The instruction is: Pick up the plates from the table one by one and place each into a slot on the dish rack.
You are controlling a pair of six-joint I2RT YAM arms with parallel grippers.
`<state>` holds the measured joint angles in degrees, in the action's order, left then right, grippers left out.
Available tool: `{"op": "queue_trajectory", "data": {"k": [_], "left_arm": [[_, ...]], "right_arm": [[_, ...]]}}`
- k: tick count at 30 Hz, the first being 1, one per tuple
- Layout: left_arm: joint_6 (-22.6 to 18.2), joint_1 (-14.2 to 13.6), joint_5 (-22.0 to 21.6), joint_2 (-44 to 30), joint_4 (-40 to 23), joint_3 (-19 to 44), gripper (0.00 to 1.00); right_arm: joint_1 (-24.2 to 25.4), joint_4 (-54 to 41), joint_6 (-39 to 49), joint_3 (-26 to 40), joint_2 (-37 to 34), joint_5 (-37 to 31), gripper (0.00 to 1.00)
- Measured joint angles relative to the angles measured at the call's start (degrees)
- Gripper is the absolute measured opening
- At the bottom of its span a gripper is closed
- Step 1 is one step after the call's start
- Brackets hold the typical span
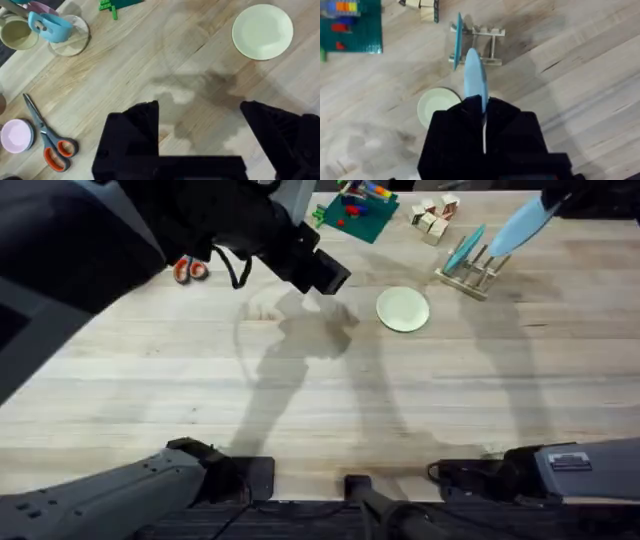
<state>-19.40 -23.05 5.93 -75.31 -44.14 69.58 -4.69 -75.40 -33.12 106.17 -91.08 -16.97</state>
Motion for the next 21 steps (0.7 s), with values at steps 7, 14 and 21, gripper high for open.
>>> {"op": "queue_trajectory", "data": {"k": [7,14,21], "left_arm": [[0.0,0.0,0.0,0.0,0.0,0.0,0.993],[0.0,0.0,0.0,0.0,0.0,0.0,0.993],[0.0,0.0,0.0,0.0,0.0,0.0,0.993]], "right_arm": [[2.0,0.6,-0.2,0.6,-4.4,0.0,0.031],[2.8,0.9,-0.2,0.6,-5.9,0.0,0.028],[3.3,2.9,-0.1,0.6,-6.0,0.0,0.028]]}}
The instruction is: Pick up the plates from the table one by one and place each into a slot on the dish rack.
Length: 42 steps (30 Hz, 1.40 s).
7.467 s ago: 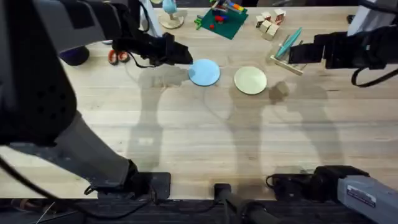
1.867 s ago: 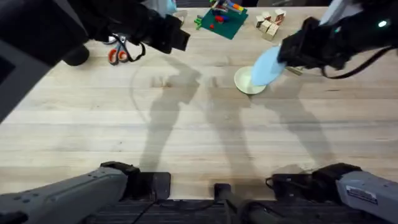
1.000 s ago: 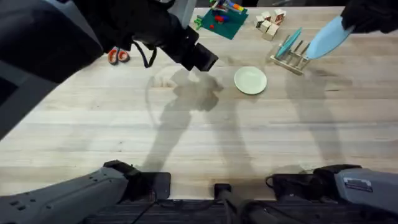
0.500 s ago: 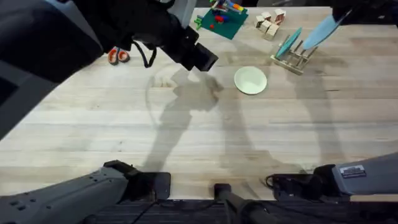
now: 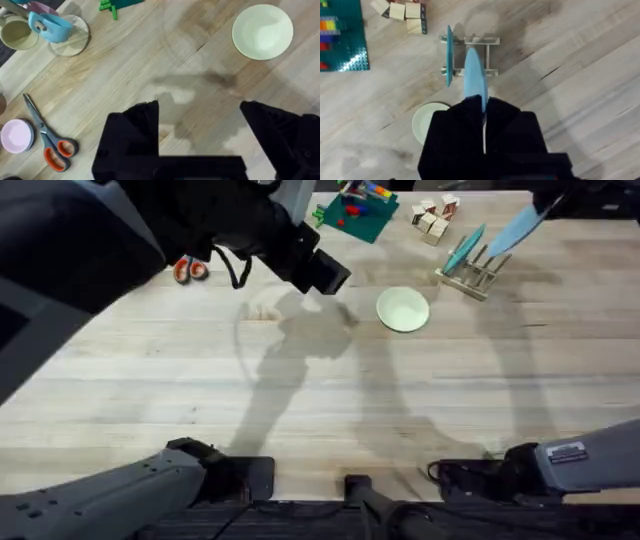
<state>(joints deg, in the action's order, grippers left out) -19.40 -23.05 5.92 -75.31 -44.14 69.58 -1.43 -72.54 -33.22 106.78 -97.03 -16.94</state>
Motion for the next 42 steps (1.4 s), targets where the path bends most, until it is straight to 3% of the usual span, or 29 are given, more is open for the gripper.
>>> {"op": "queue_trajectory", "data": {"k": [11,42], "left_arm": [[0.0,0.0,0.0,0.0,0.0,0.0,0.994],[0.0,0.0,0.0,0.0,0.0,0.0,0.993]], "right_arm": [[4.9,1.1,2.8,0.1,-2.7,5.3,0.028],[5.0,6.5,6.3,0.2,-11.2,8.0,0.029]]}}
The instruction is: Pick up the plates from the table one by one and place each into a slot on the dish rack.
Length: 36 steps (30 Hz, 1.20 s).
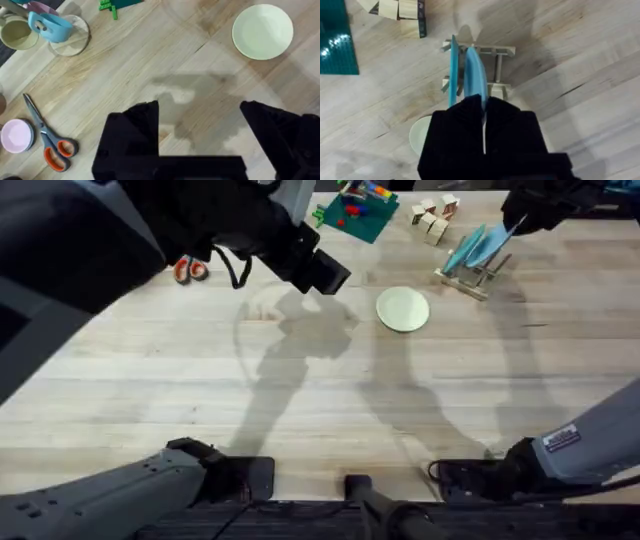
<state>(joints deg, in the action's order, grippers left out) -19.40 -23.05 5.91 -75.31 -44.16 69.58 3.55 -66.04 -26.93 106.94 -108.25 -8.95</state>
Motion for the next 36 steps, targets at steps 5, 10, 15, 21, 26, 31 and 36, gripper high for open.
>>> {"op": "queue_trajectory", "data": {"k": [5,10,15,21,26,31,36], "left_arm": [[0.0,0.0,0.0,0.0,0.0,0.0,0.993],[0.0,0.0,0.0,0.0,0.0,0.0,0.993],[0.0,0.0,0.0,0.0,0.0,0.0,0.993],[0.0,0.0,0.0,0.0,0.0,0.0,0.993],[0.0,0.0,0.0,0.0,0.0,0.0,0.993],[0.0,0.0,0.0,0.0,0.0,0.0,0.993],[0.0,0.0,0.0,0.0,0.0,0.0,0.993]], "right_arm": [[0.0,0.2,0.0,0.0,-0.4,0.0,0.029],[0.0,0.8,0.0,0.1,-2.2,0.1,0.029],[0.0,1.2,0.2,0.1,-3.1,0.2,0.029],[0.0,1.2,0.2,0.1,-3.1,0.2,0.029],[0.0,1.2,0.2,0.1,-3.1,0.2,0.035],[0.0,1.2,0.3,0.1,-3.1,0.2,0.186],[0.0,1.2,0.4,0.1,-3.1,0.2,0.255]]}}
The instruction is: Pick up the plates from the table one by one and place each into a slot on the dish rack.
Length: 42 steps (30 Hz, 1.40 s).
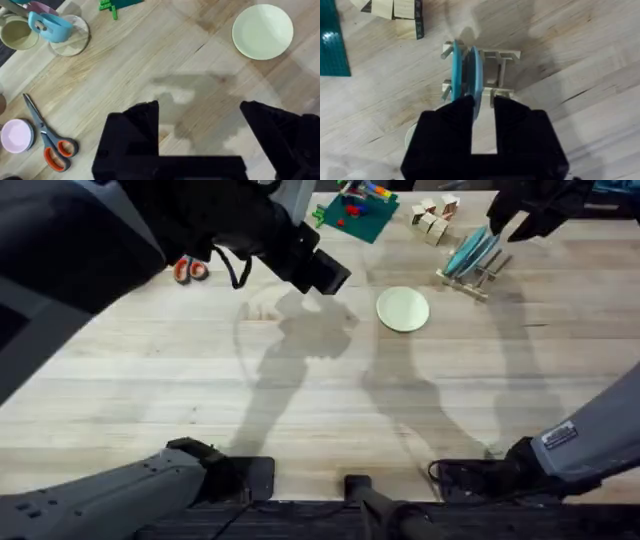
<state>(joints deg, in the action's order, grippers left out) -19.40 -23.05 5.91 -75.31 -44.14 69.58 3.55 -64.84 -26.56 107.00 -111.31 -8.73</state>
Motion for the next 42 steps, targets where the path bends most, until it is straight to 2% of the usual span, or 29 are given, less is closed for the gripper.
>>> {"op": "queue_trajectory", "data": {"k": [4,16,21,23,24,25,28,39,42], "left_arm": [[0.0,0.0,0.0,0.0,0.0,0.0,0.993],[0.0,0.0,0.0,0.0,0.0,0.0,0.993],[0.0,0.0,0.0,0.0,0.0,0.0,0.994],[0.0,0.0,0.0,0.0,0.0,0.0,0.993],[0.0,0.0,0.0,0.0,0.0,0.0,0.992],[0.0,0.0,0.0,0.0,0.0,0.0,0.994],[0.0,0.0,0.0,0.0,0.0,0.0,0.993],[0.1,0.0,0.0,0.0,0.0,0.0,0.993],[0.3,0.0,0.0,0.0,0.0,0.0,0.993]], "right_arm": [[0.0,0.0,0.0,0.0,0.0,0.0,0.346],[0.0,-6.2,0.0,2.2,0.0,0.0,0.371],[0.0,-10.3,0.0,5.4,1.1,0.0,0.447],[0.0,-11.4,0.2,5.7,2.9,0.1,0.520],[0.0,-11.8,0.6,5.7,4.0,0.4,0.617],[0.0,-12.4,1.3,5.8,5.4,1.1,0.764],[0.0,-13.7,3.1,6.4,9.0,2.6,0.972],[0.0,-19.0,6.7,6.5,16.1,5.1,0.994],[0.0,-18.8,7.4,4.7,19.5,5.2,0.995]]}}
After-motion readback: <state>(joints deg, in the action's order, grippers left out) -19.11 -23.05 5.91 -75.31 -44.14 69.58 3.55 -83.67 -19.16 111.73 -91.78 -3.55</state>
